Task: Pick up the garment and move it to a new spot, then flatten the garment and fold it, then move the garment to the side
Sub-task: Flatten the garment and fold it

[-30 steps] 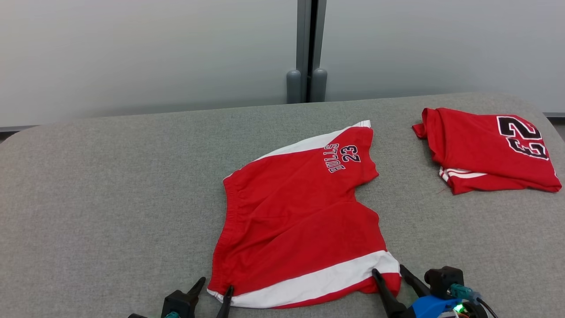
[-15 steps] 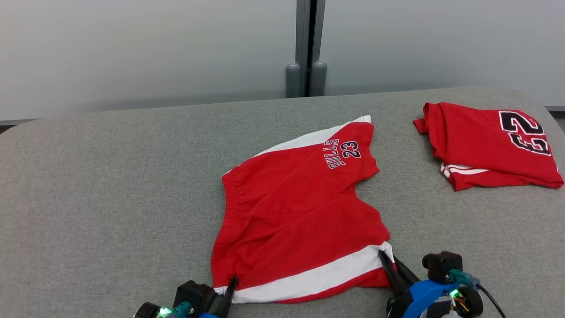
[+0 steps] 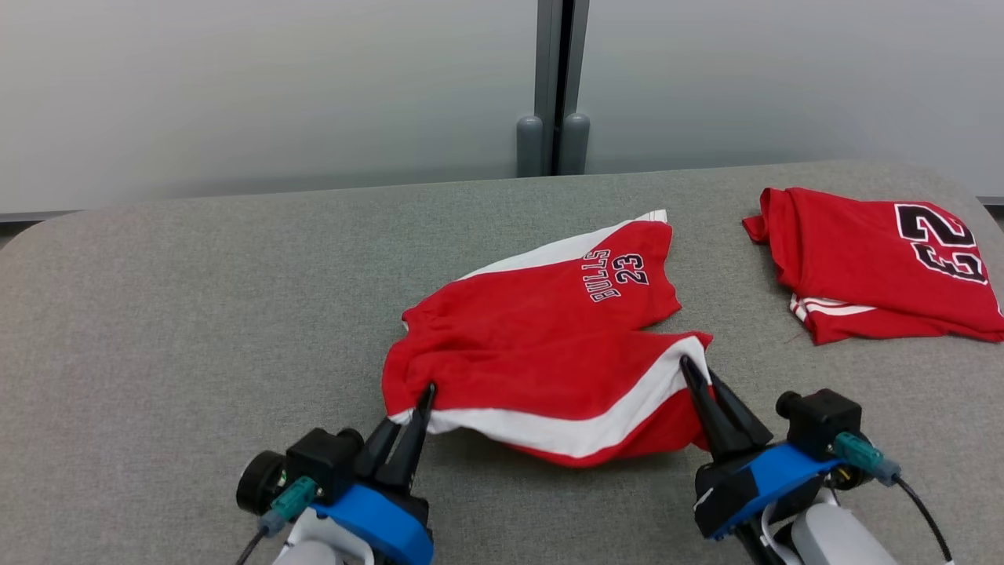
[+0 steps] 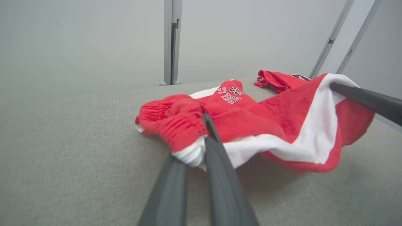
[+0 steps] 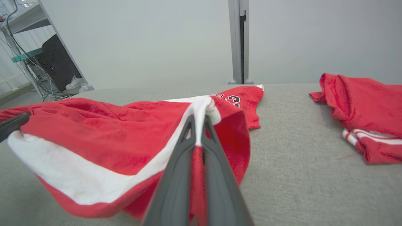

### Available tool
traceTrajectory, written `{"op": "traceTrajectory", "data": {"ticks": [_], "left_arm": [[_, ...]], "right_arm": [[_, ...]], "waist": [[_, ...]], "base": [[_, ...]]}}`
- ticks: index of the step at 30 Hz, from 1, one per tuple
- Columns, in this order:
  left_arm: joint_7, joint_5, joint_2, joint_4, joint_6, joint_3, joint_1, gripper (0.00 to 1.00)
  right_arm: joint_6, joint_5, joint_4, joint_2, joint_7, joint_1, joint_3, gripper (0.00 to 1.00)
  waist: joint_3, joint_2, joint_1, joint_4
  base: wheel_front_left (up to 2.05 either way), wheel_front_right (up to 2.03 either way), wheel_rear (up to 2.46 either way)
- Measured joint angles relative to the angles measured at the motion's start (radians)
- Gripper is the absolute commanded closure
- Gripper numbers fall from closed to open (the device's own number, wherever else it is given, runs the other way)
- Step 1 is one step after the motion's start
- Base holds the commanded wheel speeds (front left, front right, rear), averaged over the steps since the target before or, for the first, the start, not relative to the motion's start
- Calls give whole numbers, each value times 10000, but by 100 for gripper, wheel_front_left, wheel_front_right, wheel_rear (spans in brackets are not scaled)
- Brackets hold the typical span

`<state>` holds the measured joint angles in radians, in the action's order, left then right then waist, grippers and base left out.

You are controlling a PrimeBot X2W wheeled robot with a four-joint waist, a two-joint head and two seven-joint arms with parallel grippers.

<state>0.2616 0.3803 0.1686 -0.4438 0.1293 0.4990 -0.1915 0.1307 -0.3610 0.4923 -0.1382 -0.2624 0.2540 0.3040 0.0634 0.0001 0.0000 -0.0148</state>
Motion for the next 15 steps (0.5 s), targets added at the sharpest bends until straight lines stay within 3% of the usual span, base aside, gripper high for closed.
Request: {"op": "traceTrajectory", "data": {"ticks": [7, 15], "left_arm": [[0, 591, 59, 1034, 0, -499, -1337, 100], [-36, 1494, 729, 198, 2, -92, -5062, 100]], "right_arm": [[0, 56, -1011, -255, 0, 1144, -224, 100], [0, 15, -562, -456, 0, 4648, 21, 100]], "waist": [[311, 0, 0, -95], [1315, 0, 2, -324]], "base": [[0, 0, 0], [0, 0, 0]]}}
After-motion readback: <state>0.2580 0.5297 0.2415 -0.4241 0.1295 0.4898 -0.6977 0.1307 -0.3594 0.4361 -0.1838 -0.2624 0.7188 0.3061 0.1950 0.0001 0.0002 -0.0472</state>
